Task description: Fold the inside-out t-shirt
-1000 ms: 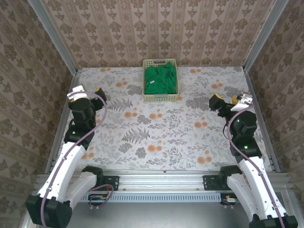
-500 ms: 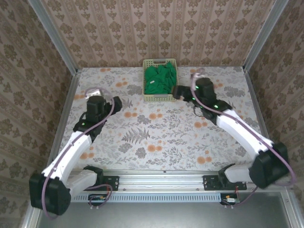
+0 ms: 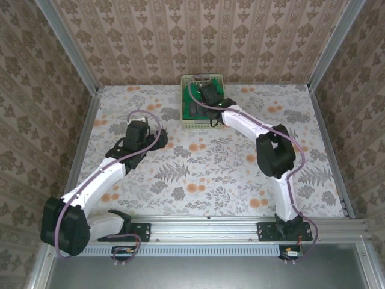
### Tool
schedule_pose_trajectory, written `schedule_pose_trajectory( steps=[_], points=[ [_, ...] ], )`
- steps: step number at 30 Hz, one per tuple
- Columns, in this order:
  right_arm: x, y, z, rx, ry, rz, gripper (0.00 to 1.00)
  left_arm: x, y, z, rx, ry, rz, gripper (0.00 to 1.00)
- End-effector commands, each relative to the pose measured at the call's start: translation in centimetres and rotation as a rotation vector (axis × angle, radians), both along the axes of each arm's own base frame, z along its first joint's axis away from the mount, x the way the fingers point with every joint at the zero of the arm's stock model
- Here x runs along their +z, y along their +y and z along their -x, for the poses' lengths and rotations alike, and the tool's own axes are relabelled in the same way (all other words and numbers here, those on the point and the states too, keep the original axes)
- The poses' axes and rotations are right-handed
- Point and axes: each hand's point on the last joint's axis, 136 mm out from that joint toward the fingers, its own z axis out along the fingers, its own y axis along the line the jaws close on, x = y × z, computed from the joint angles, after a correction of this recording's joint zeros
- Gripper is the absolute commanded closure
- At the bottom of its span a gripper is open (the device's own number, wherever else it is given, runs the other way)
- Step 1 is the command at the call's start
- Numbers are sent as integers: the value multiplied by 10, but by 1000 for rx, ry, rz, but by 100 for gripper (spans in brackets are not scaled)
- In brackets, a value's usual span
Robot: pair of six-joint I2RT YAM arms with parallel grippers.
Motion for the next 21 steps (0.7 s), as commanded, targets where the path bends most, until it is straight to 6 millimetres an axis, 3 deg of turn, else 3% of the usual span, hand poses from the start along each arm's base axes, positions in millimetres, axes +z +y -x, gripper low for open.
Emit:
schedule_pose_trajectory(
  steps=[1, 11, 13, 16, 21],
  points=[
    [-12, -10, -9, -35, 26, 110, 0, -11, -5, 2, -37, 10, -7, 0],
    [-69, -13, -41, -83, 139, 210, 0, -16, -8, -1, -39, -7, 11, 0],
    [-72, -10, -45, -75, 150, 192, 5, -18, -8, -2, -38, -3, 8, 0],
    [-72, -4, -48, -54, 156, 140, 20, -19, -9, -1, -41, 6, 9, 0],
    [-47, 7, -50, -7, 130, 63, 69, -13, -9, 3, -40, 8, 28, 0]
  ],
)
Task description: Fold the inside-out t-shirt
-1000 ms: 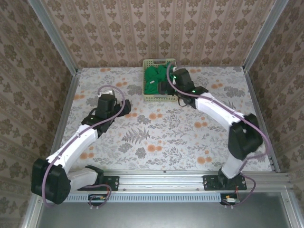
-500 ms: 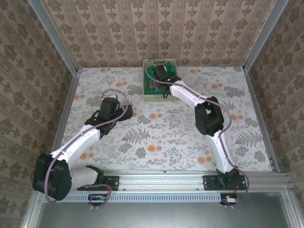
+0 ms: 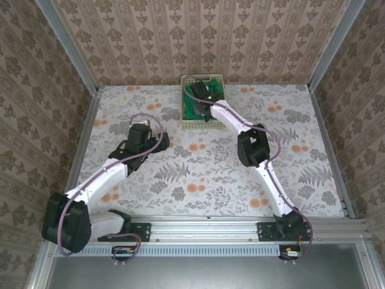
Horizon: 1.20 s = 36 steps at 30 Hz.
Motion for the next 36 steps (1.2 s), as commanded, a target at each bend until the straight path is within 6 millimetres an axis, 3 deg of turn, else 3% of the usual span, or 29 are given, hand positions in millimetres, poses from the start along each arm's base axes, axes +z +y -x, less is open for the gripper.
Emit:
schedule_pose_trajectory(
  steps=[1, 5, 11, 16, 23, 27, 31, 36],
  points=[
    [35, 7, 3, 32, -16, -62, 77, 7, -3, 4, -16, -3, 13, 0],
    [93, 7, 2, 47, -104, -95, 90, 18, -5, 8, -41, 12, 16, 0],
    [202, -4, 15, 65, -272, -136, 92, 36, -3, 21, -56, 33, 22, 0],
    [274, -14, 43, 88, -363, -164, 94, 52, -2, 33, -74, 21, 48, 0],
    [357, -23, 108, 149, -448, -193, 93, 94, 2, 46, -101, -21, 228, 0],
    [392, -27, 160, 177, -485, -153, 94, 107, 7, 57, -109, -53, 217, 0],
    [411, -27, 212, 221, -516, -104, 94, 108, 6, 67, -138, -48, 214, 0],
    [396, -29, 265, 258, -511, -121, 91, 102, -6, 80, -203, -31, 188, 0]
  ],
)
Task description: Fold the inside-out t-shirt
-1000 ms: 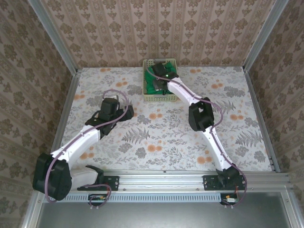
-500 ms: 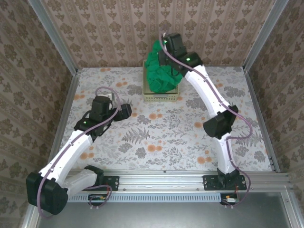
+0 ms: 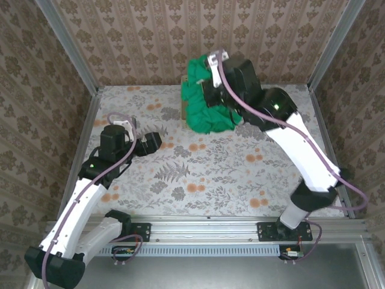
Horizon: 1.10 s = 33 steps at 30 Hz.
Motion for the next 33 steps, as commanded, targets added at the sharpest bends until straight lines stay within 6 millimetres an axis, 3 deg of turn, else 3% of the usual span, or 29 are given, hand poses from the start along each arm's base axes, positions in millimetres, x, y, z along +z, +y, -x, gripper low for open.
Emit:
schedule_pose_trajectory(
  steps=[1, 5, 8, 10, 13, 14, 15, 18, 20, 22, 25, 27, 29, 33],
  points=[
    [-7, -25, 21, -61, -16, -9, 91, -3, -10, 15, -72, 8, -34, 0],
    [-57, -27, 40, -49, 72, -79, 90, -16, -21, 22, -109, 32, -54, 0],
    [-116, -17, 43, -34, 173, -87, 89, -32, -31, 27, -142, 56, -71, 0],
    [-160, -11, 41, -50, 251, -65, 90, -47, -36, 30, -154, 87, -97, 0],
    [-209, -3, 34, -85, 334, -20, 92, -66, -43, 33, -167, 125, -126, 0],
    [-217, -1, 32, -96, 347, -19, 92, -71, -44, 33, -166, 133, -133, 0],
    [-239, 5, 26, -107, 384, 3, 93, -75, -46, 33, -165, 138, -131, 0],
    [-266, 25, 20, -87, 451, 6, 95, -86, -48, 32, -147, 155, -115, 0],
    [-275, 38, 14, -75, 467, -15, 85, -91, -48, 31, -135, 160, -108, 0],
    [-280, 44, 10, -66, 477, -10, 55, -95, -46, 30, -121, 168, -115, 0],
    [-267, 36, 0, -77, 450, 8, 24, -101, -43, 30, -107, 180, -134, 0],
    [-257, 15, -14, -120, 439, 2, 12, -104, -42, 29, -104, 189, -144, 0],
    [-253, -13, -35, -188, 445, -25, 8, -107, -43, 28, -105, 195, -151, 0],
    [-269, -72, -88, -355, 469, -10, 6, -112, -49, 24, -114, 211, -158, 0]
  ],
)
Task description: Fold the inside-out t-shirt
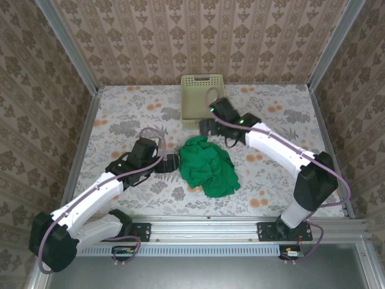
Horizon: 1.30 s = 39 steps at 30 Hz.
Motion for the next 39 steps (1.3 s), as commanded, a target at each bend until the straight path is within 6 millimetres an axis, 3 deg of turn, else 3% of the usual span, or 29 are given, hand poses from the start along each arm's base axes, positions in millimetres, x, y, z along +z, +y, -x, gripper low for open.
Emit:
schedule_pose_trajectory(
  steps=[1, 4, 9, 13, 17, 21, 28, 32, 39],
  points=[
    [-15, -40, -39, -100, 37, 49, 7, 1, -6, -5, 7, -7, 4, 0],
    [-35, -58, -74, -150, 84, 66, 9, 1, -10, -7, 1, -13, 5, 0],
    [-61, -51, -117, -132, 117, 80, 10, -4, -10, -7, -4, -4, -13, 0],
    [-86, -46, -137, -143, 174, 95, 15, -9, -9, -7, -4, 3, -28, 0],
    [-99, -40, -144, -136, 189, 80, 19, -13, -10, -9, -2, 13, -33, 0],
    [-109, -19, -149, -65, 210, 4, 27, -15, -9, -10, 5, 13, -43, 0],
    [-126, 10, -158, 36, 223, -9, 51, -9, 5, -12, 44, -18, -63, 0],
    [-128, 40, -155, 117, 208, 13, 52, -7, 19, -10, 75, -31, -72, 0],
    [-121, 110, -148, 225, 151, 17, 52, 4, 52, -7, 157, -56, -76, 0]
  ],
)
